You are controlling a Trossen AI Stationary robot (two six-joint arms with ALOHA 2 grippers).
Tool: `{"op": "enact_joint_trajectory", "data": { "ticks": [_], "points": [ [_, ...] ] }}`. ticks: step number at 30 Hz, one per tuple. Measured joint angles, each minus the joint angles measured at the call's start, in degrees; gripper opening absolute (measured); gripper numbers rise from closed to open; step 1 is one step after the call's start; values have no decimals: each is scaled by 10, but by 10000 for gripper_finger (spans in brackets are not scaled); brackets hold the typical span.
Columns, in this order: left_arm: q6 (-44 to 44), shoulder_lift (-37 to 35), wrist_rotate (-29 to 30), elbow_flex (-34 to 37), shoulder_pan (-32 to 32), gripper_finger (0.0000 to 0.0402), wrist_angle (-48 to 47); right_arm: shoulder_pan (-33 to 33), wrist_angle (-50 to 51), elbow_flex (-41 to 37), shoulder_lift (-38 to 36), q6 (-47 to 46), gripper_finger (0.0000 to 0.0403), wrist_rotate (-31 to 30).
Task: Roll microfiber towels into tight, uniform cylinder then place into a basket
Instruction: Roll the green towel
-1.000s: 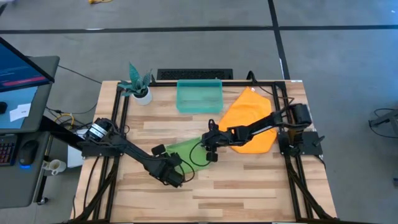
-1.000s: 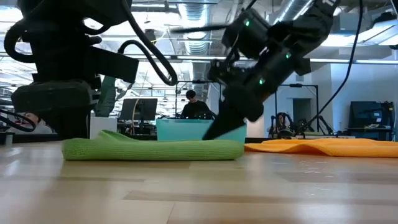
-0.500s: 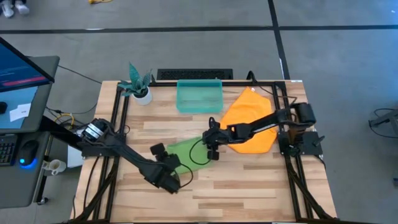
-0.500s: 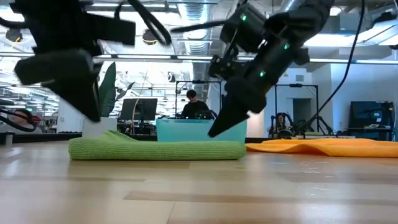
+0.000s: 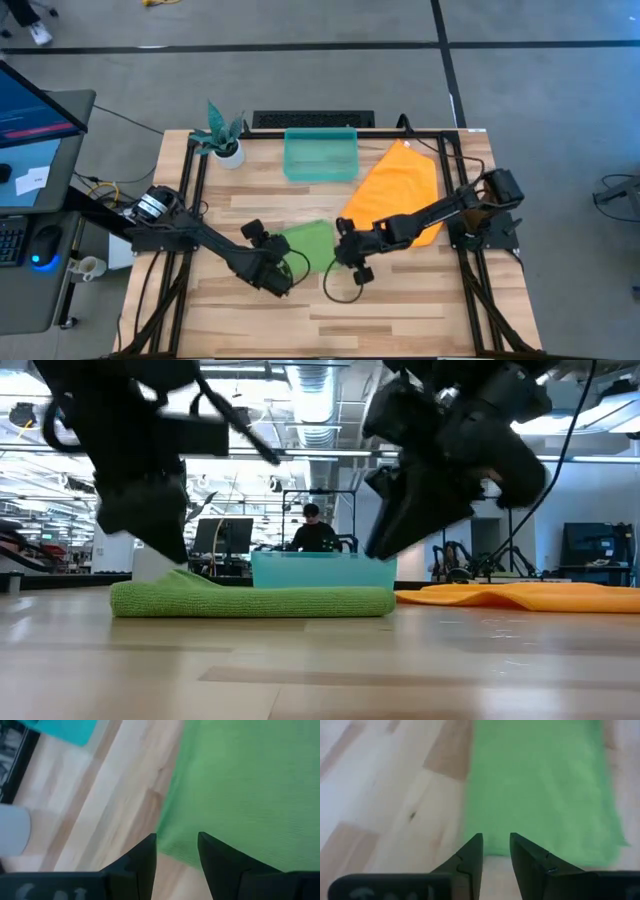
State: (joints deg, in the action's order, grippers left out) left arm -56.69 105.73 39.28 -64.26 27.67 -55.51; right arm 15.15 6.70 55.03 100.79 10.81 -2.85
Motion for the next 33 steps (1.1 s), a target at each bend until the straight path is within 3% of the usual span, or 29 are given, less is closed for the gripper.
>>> {"op": "enact_joint_trajectory", "data": {
  "ticks": [7,12,22,27,33],
  "points": [
    [24,0,-52,44,-30,137,57,7,-77,0,52,32,118,0],
    [34,-1,-74,64,-42,137,82,-7,-53,0,55,11,118,2],
    [26,-20,-44,61,-22,137,62,-27,-26,0,48,2,118,30],
    [-11,-71,20,58,14,137,50,-30,-4,0,2,-5,118,28],
    [-7,-94,49,61,56,137,126,-13,-29,0,-34,-23,118,28]
  ]
}}
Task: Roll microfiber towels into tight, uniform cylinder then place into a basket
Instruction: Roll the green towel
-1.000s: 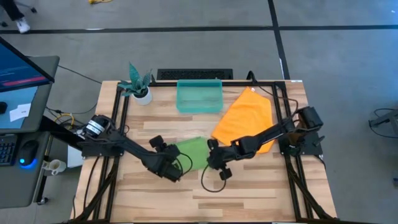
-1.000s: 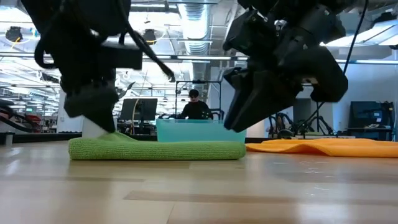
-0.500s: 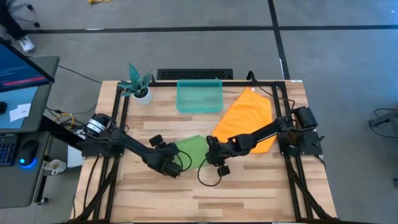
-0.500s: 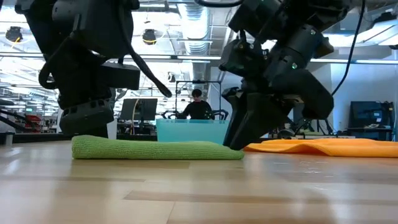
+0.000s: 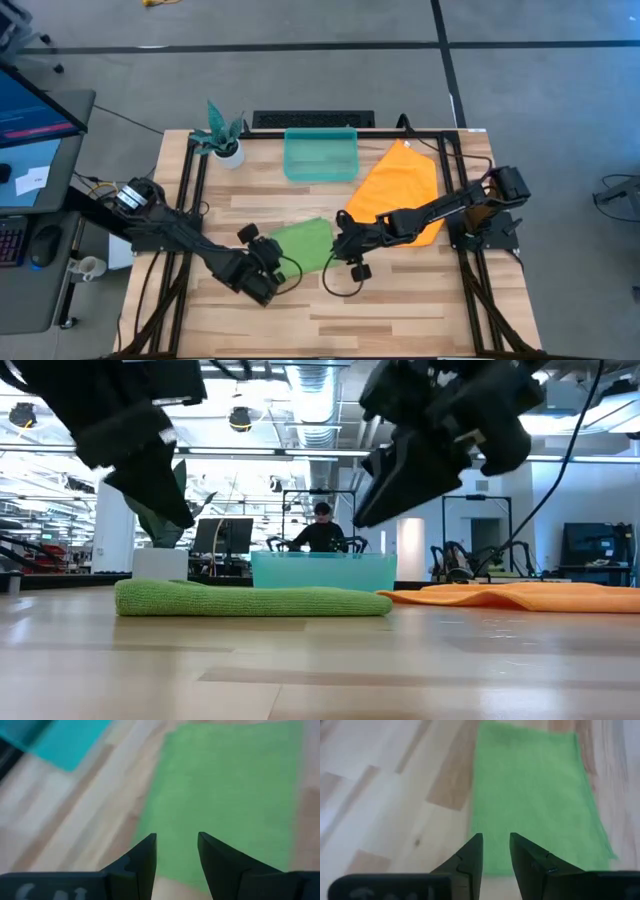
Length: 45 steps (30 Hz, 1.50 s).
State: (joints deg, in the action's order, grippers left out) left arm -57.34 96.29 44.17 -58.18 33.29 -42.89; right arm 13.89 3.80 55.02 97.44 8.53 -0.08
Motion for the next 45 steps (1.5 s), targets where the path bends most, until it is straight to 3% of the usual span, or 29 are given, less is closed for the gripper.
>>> {"op": "enact_joint_trajectory", "data": {
  "ticks": [6,11,18,26,36,45],
  "points": [
    [72,33,-24,24,24,137,157,32,-76,1,52,-19,102,-8],
    [50,52,-33,25,27,137,159,45,-121,0,94,-25,65,-102],
    [29,52,-77,25,29,137,154,24,-117,0,107,-43,8,-106],
    [-10,51,-113,54,29,137,156,14,-72,0,107,-81,28,-103],
    [-46,48,-123,91,30,137,181,9,-55,0,107,-81,5,-53],
    [-3,26,-96,93,47,137,182,14,4,0,60,-66,35,-115]
  ]
}}
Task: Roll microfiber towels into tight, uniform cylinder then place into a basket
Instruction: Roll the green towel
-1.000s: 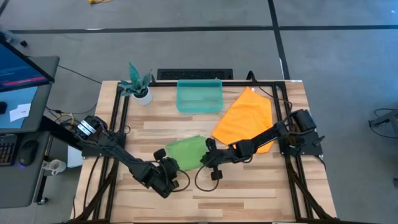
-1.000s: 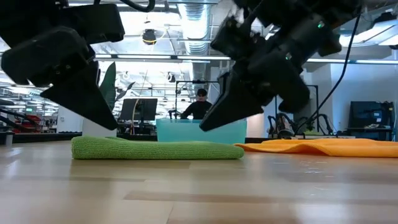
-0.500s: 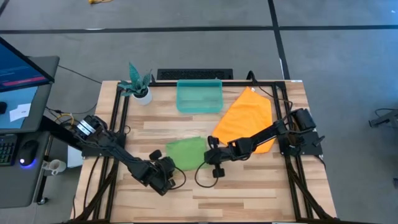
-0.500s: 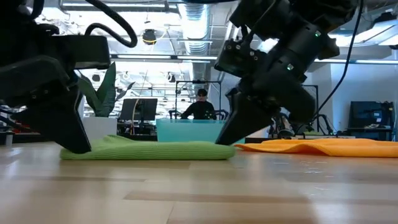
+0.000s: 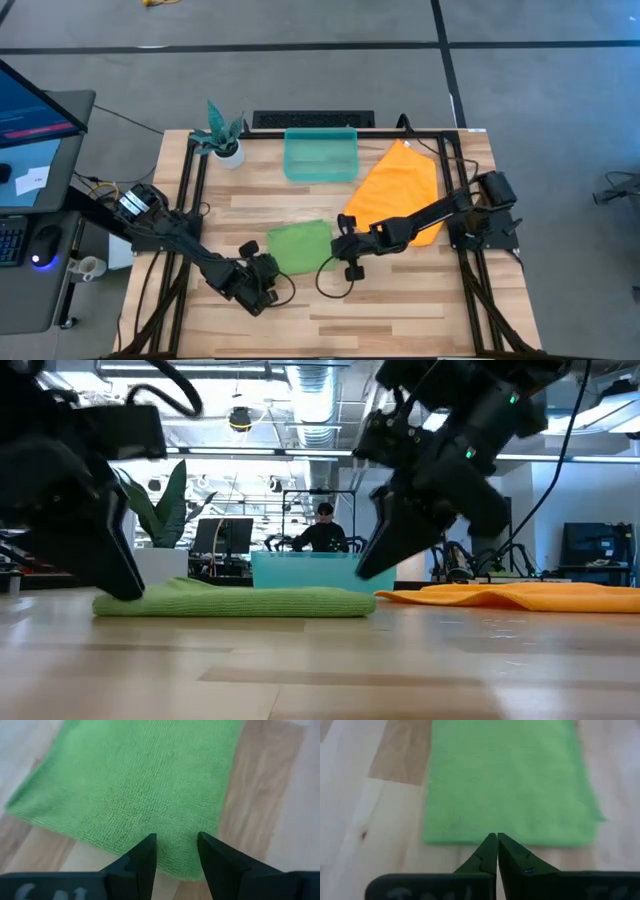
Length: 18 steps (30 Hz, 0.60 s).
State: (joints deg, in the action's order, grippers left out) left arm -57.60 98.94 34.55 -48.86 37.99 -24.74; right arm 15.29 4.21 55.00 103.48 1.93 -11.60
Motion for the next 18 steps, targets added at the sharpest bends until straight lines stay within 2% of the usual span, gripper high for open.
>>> {"op": "enact_joint_trajectory", "data": {
  "ticks": [5,9,14,18],
  "points": [
    [1,-23,33,0,26,137,-8,26,59,0,-64,0,38,-40],
    [33,-33,68,-8,51,137,-17,72,85,0,-102,-8,36,-79],
    [102,-33,128,-66,73,137,-56,155,106,0,-113,-19,30,-162],
    [194,-33,156,-127,78,137,-71,210,117,0,-113,-20,27,-243]
  ]
}}
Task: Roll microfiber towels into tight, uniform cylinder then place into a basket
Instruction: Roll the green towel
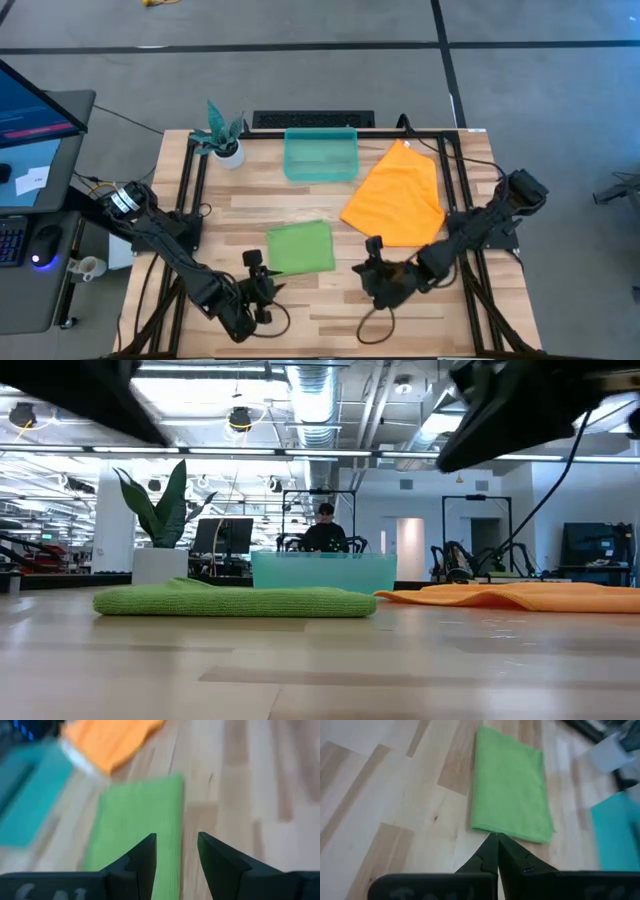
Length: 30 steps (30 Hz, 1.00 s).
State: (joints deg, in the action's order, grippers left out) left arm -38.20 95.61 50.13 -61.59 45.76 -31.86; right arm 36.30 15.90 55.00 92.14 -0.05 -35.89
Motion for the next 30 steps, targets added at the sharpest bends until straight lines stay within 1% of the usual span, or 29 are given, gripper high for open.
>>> {"op": "enact_joint_trajectory", "data": {
  "ticks": [2,4,8,11,13,16,19,24,26,30],
  "points": [
    [45,0,2,-26,0,137,-4,18,1,0,0,-1,27,-23],
    [78,0,1,-46,0,137,-4,29,-2,0,0,-1,29,-32],
    [120,0,0,-62,-1,137,-4,35,-5,0,0,-17,31,-30],
    [155,0,-2,-62,-4,137,-7,25,-4,0,0,-45,32,-30],
    [166,0,-2,-62,-8,137,-8,17,0,0,0,-58,31,-18],
    [150,0,-1,-62,-20,141,-8,5,3,0,1,-63,33,16],
    [128,0,-6,-62,-34,153,-14,-6,3,0,1,-75,40,30],
    [74,0,-26,-62,-55,194,-56,-17,3,0,1,-75,68,30],
    [44,0,-46,-61,-64,214,-71,-20,-1,0,1,-75,84,31],
    [0,1,-116,-58,-78,242,-80,-28,-28,0,16,-63,121,31]
  ]
}}
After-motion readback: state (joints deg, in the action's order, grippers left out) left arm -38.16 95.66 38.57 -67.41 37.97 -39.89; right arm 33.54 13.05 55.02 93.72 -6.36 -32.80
